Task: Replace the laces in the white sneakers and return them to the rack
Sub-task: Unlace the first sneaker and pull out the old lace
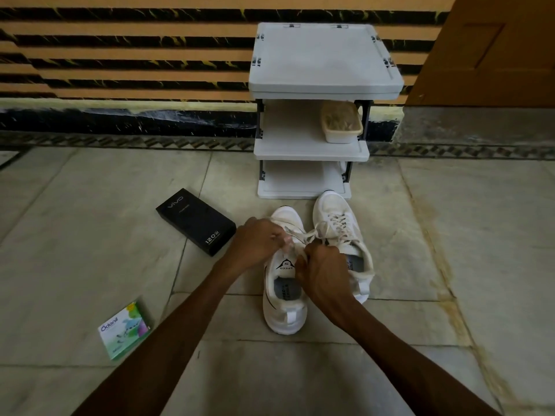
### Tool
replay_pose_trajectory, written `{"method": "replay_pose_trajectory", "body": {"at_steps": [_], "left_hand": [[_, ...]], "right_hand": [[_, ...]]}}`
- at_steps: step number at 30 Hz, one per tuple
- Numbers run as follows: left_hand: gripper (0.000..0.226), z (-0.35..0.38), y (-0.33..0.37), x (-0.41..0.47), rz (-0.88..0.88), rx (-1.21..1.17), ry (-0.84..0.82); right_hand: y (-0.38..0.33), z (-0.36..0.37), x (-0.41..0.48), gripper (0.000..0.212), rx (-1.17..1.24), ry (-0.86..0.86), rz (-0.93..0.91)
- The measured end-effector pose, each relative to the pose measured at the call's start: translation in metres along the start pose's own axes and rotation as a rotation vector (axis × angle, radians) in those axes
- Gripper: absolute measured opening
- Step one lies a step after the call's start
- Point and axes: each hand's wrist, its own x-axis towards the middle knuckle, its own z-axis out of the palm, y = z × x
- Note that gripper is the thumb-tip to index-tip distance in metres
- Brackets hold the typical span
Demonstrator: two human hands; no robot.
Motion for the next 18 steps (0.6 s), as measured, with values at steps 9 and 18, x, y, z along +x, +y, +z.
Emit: {"method": "replay_pose_trajectory", "body": {"at_steps": [9,18], "left_hand": [[0.027,0.003,-0.009,-0.015,-0.271,-1.417,0.201],[0.021,0.038,-0.007,-0.010,0.082,0.402,0.183]], "right_hand": [[0.002,0.002,-0.001,0.020,-0.075,-0.003,-0.031],[0.003,0.005,-0.001,0.017,-0.028,0.002,0.005]]}}
